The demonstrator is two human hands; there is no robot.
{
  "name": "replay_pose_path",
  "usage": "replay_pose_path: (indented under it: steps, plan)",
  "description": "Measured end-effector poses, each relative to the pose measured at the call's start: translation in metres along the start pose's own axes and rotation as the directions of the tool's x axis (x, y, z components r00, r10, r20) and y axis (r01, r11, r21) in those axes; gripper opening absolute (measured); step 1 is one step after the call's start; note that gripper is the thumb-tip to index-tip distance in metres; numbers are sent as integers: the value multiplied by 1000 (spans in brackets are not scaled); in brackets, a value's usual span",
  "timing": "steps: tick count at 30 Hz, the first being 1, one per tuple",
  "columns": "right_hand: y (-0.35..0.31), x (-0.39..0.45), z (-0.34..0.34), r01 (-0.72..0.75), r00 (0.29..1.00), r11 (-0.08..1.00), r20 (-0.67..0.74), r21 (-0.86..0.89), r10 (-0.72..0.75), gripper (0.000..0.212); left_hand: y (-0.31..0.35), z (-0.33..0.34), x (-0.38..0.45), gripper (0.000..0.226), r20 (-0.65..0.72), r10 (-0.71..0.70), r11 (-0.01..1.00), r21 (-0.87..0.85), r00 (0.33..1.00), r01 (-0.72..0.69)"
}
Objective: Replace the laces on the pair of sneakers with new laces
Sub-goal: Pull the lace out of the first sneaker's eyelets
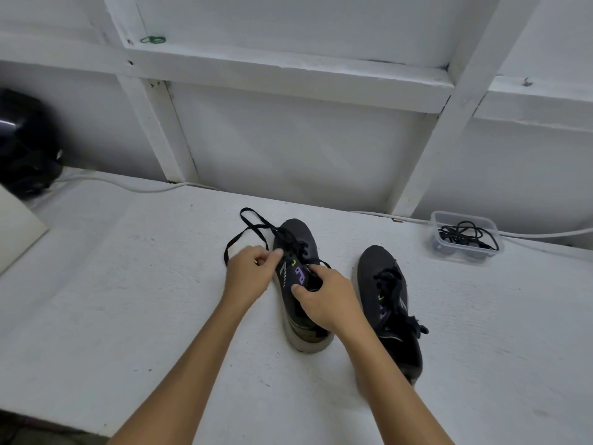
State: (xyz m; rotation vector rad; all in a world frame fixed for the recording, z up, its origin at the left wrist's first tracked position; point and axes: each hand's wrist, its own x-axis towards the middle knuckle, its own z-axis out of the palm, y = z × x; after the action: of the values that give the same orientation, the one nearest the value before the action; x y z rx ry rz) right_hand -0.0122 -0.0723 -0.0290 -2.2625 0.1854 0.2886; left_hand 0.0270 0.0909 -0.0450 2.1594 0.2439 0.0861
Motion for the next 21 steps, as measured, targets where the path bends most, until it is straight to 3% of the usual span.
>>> replay_pose_path:
  steps: [2,6,8,10,12,13,15,17,19,21]
  plan:
    - [1,0,0,8,1000,1000,-3,-6,-8,34,9,2,-3,29,182,-97,994,-38,978,105]
    - [1,0,0,-4,1000,1000,4,-10,4,50,15,9,3,13,155,-97,984,-134,983,118]
    - [2,1,0,-6,1000,1000,6,6,6,48,15,8,8,11,59,-99,975,-194,993,108]
    - [1,0,0,-10,1000,1000,14,21,9,48,12,3,16,13,-162,-169,956,-266,972,122]
    - [1,0,0,-20,1000,1000,16,22,20,56,6,-7,23,15,-340,-317,905,-388,885,174]
    - [1,0,1,-23,1000,1000,18,18,23,57,3,-13,25,17,-358,-392,871,-441,848,216]
    - [1,0,1,-25,999,1000,21,19,25,53,-3,-19,27,25,-206,-436,838,-447,876,312]
    - [1,1,0,-21,1000,999,20,26,20,47,-4,-20,21,32,117,-354,866,-334,928,372]
    - [0,1,0,-14,1000,1000,15,20,13,41,-4,-17,12,32,365,-242,916,-221,899,336]
    - [0,1,-1,-7,1000,1000,11,15,6,36,-3,-9,5,24,402,-147,948,-204,904,245]
